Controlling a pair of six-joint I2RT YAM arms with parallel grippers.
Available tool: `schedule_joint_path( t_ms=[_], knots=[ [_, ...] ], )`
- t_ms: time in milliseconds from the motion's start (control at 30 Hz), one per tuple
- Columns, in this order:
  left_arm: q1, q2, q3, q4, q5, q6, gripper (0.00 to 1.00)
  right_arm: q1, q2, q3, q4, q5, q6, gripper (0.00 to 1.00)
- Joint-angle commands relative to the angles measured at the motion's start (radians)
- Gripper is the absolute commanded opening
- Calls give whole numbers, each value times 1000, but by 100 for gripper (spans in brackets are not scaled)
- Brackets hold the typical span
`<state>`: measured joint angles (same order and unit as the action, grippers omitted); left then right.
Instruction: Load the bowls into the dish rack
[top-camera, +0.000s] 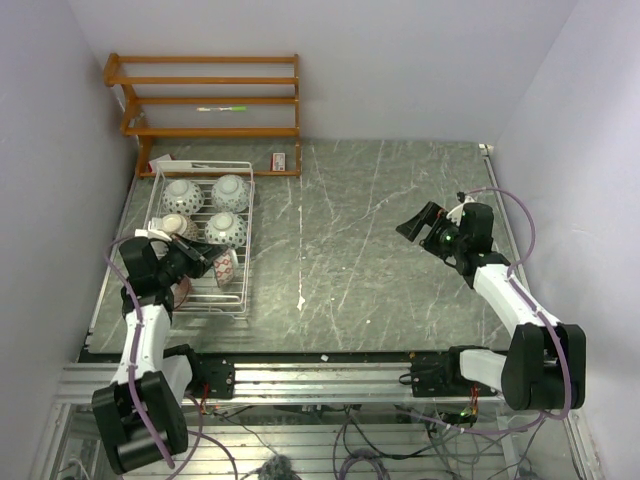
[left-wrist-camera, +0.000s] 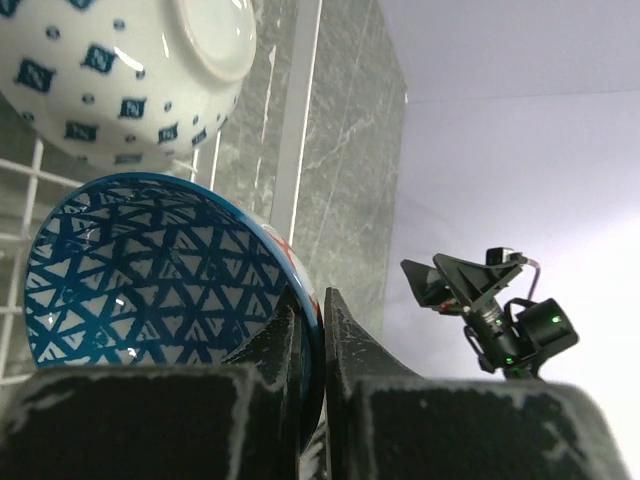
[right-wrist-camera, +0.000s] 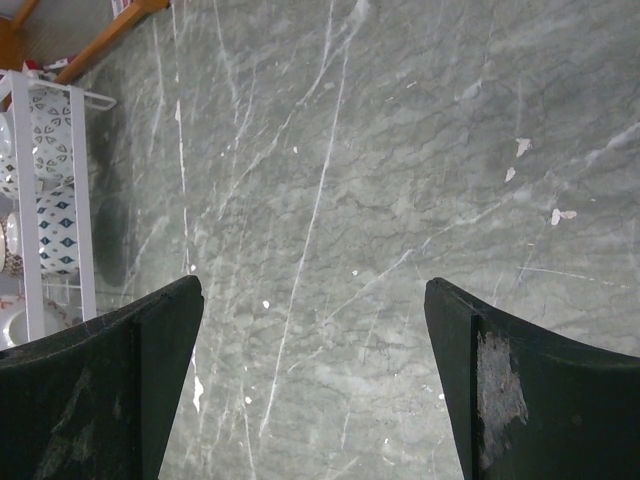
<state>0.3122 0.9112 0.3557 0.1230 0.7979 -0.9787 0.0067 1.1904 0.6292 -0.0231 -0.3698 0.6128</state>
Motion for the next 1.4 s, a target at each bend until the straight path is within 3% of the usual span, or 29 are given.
schedule_joint_path(
  t_ms=[0, 167, 467, 833, 1067, 1167, 1300, 1367],
  knots=[
    [-9, -24, 7, -100, 47, -114, 7, 1, 7, -11, 40, 6, 0, 93],
    [-44, 69, 10, -50, 56, -123, 7, 2, 3, -14, 42, 12, 6, 93],
    [-89, 362, -90, 285, 82, -197, 7, 3, 20, -10, 47, 15, 5, 93],
    [-23, 461, 66, -272, -73, 213, 10, 3, 55, -23, 70, 7, 2, 93],
    [-21, 425, 57, -279, -86, 212, 8, 2, 68, -21, 73, 0, -1, 93],
    [-22, 418, 60, -302, -84, 212, 21, 3, 71, -23, 79, -4, 4, 93],
    [-24, 452, 75, -336, -107, 227, 21, 3, 66, -23, 73, -1, 1, 93],
    [-22, 469, 79, -344, -125, 231, 28, 3, 65, -24, 69, 2, -3, 93]
  ],
)
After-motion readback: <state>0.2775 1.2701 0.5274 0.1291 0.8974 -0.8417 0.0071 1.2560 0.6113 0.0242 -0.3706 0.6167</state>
